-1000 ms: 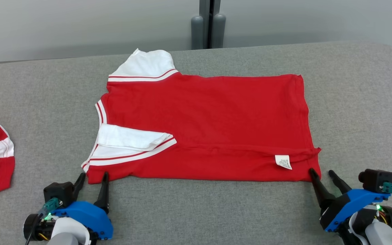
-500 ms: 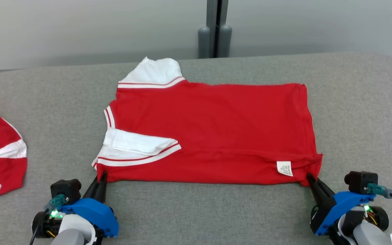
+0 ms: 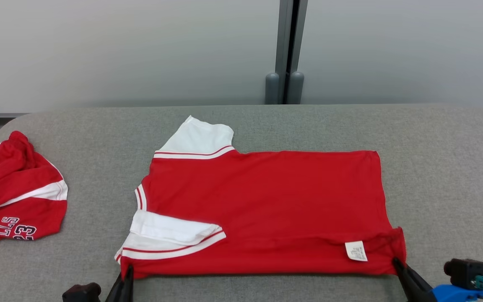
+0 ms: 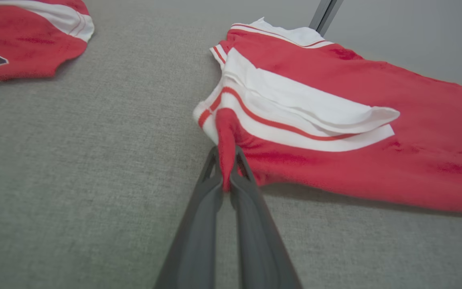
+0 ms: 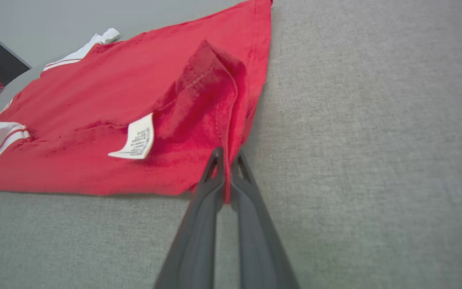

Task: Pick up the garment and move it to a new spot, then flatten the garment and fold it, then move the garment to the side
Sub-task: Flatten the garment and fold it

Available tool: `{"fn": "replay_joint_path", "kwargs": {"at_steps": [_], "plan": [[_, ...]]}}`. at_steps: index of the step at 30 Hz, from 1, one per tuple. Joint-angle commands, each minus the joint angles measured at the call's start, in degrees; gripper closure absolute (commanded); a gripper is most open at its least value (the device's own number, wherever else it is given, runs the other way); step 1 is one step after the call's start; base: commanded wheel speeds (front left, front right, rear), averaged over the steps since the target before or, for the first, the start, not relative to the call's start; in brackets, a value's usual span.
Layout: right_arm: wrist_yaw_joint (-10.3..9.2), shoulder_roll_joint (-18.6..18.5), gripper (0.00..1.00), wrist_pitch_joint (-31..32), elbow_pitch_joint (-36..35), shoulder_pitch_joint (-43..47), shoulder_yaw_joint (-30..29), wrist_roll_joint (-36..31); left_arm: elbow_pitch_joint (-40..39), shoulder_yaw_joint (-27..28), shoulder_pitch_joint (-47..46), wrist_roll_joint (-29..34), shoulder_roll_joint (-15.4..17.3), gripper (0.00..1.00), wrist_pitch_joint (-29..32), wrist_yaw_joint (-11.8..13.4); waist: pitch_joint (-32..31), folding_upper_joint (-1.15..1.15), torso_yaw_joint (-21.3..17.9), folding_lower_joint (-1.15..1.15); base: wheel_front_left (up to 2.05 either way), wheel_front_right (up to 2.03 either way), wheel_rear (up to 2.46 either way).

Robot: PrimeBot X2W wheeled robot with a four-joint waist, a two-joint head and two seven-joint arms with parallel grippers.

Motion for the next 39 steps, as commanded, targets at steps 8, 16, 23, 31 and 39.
{"fn": "replay_joint_path", "kwargs": {"at_steps": [8,16,23,31,39], "plan": [[0.01,-0.15,1.0,6.17,-13.45,10.68,-6.73,-0.47,-15.08,0.93,10.56,-0.11,2.46,1.0,2.76,6.15,0.83,0.01,0.66,0.01,0.0,0.0,0.0],[0.01,4.41,0.53,11.04,-19.62,15.39,-10.41,-2.98,-23.94,-0.22,15.43,0.28,3.17,0.0,6.32,9.77,1.8,0.01,0.44,0.01,0.0,0.0,0.0],[0.01,5.77,0.0,9.15,-19.94,12.28,-11.6,-6.62,-24.23,1.08,13.24,0.65,2.54,0.0,2.5,9.14,1.34,0.01,-0.16,0.01,0.0,0.0,0.0],[0.01,6.05,0.0,4.98,-20.18,7.64,-10.64,-9.25,-25.77,5.06,9.44,3.03,2.24,0.0,-0.27,8.92,0.7,0.01,-0.61,0.01,0.0,0.0,0.0],[0.02,6.85,0.0,-4.38,-17.5,2.11,-8.74,-12.63,-30.31,13.29,7.38,9.48,-0.48,0.0,-0.51,7.54,0.84,0.01,-1.02,0.01,0.0,0.0,0.0]]}}
